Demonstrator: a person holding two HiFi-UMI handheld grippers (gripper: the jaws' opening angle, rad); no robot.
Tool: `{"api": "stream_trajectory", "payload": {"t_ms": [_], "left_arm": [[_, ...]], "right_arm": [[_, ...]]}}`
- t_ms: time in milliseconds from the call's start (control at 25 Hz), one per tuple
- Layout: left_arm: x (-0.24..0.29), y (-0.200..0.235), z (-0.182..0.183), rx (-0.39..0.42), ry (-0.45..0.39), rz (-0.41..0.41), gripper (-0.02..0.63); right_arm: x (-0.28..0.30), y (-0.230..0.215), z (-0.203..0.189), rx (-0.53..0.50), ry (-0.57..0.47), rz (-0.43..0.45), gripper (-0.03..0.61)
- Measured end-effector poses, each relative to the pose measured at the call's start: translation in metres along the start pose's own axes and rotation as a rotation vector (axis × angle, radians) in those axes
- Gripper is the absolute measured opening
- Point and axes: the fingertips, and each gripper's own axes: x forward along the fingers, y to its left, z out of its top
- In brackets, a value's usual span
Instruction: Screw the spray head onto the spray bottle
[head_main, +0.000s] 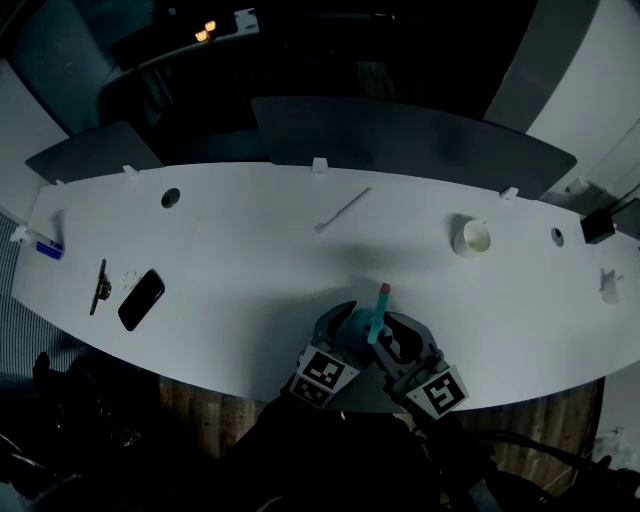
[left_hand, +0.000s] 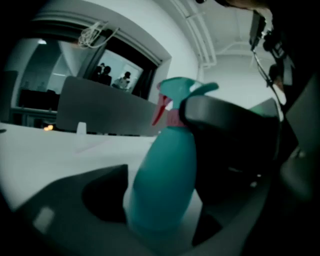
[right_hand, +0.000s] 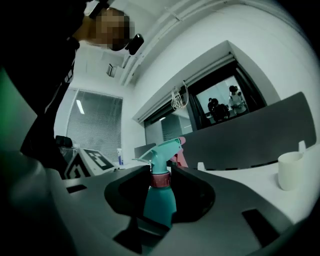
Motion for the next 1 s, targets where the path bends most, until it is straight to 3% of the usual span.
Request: {"api": "stream_trajectory", "payload": {"t_ms": [160,240,360,480,600,800,1000], "left_arm": [[0.0,-0.009,0.001,0.05,0.095,-0.306,0.41],[0.002,-0.011,0.003,0.074,0.092,-0.34,0.379],[0.002,-0.009,0.007,0.049,0.009,-0.222,0.374],[0.002,-0.004,0.011,0.005,-0.077,-0.041,0.373],[0.001,-0.004,0.012,-0.012,-0.109,0.071,0.373],[0.0,-0.006,0.009,-0.004,-0.085,0.007,0.376],[-0.001,-0.007,0.008,0.014,-0.079,0.004,0.376]], "right_arm": [[0.001,0.001,0.001,0.051,0.035,0.169,0.13],[0.002,-0.001,0.003,0.049,0.029,0.198,0.13],[0.001,-0.002,0.005,0.016,-0.006,0.129,0.13],[-0.001,-0.005,0.005,-0.017,-0.049,-0.02,0.13],[-0.004,-0.005,0.002,-0.055,-0.045,-0.105,0.13],[-0.002,-0.002,-0.002,-0.005,-0.005,-0.01,0.131],[-0.003,0.0,-0.003,-0.063,0.049,0.024,0.132]]}}
